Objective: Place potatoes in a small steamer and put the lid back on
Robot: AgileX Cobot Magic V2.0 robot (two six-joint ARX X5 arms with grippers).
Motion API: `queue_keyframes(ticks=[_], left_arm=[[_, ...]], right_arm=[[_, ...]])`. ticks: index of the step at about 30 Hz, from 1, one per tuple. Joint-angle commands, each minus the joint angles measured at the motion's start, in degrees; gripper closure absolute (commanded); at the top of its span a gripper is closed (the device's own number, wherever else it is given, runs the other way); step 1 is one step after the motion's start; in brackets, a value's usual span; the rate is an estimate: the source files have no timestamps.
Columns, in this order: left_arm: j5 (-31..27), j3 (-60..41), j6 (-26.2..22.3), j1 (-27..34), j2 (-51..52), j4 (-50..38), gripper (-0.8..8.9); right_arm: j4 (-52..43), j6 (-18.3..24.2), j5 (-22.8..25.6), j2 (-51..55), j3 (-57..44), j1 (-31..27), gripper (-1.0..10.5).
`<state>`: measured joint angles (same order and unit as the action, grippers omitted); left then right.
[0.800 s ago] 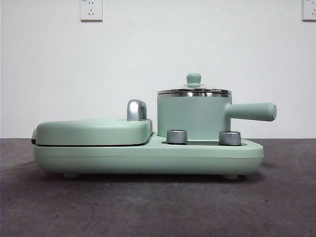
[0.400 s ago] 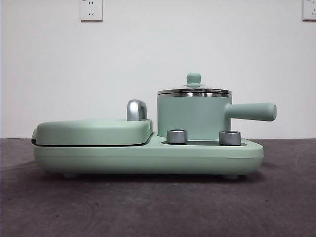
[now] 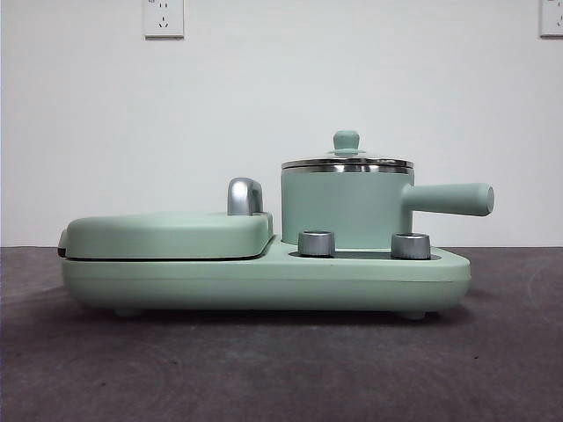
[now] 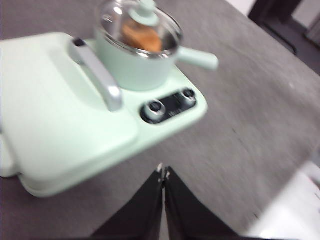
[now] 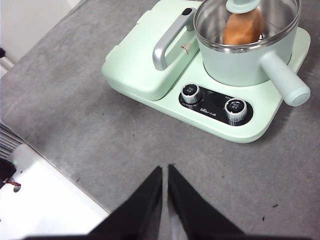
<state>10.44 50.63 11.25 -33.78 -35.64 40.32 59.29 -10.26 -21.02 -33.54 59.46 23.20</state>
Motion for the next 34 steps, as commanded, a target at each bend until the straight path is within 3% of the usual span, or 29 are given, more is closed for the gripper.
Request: queue_keyframes(ticks=[1, 7, 10, 14, 24, 34], left_arm=[[0.02, -7.61, -1.33, 4.04, 5.01, -8.37, 8.07], [0.04, -29.73, -0.94, 15.17, 20.48, -28.41, 8.07], [-0.09, -38.69, -2.54, 19.34, 27.23, -33.83, 8.07], [-0.96, -45.44, -3.28, 24.02, 33.18, -33.68, 8.07], [-15.21, -49.90, -2.99, 30.47, 35.50, -31.23, 8.07], [-15.87, -49.90, -7.56, 30.82, 35.50, -29.68, 8.07]], right_arm=[[-0.61, 0.46, -0.09, -0.35, 0.55, 0.28, 9.3], [-0.61, 0.46, 0.00, -0.35, 0.55, 0.28, 9.3], [-0.61, 0.46, 0.00, -0.35, 0.55, 0.28, 9.3], [-0.61, 0.46, 0.00, -0.35, 0.55, 0.28, 9.3], [-0.61, 0.46, 0.00, -0.35, 0.55, 0.28, 9.3], [-0.61, 0.46, 0.00, -0.35, 0.55, 0.28, 9.3]])
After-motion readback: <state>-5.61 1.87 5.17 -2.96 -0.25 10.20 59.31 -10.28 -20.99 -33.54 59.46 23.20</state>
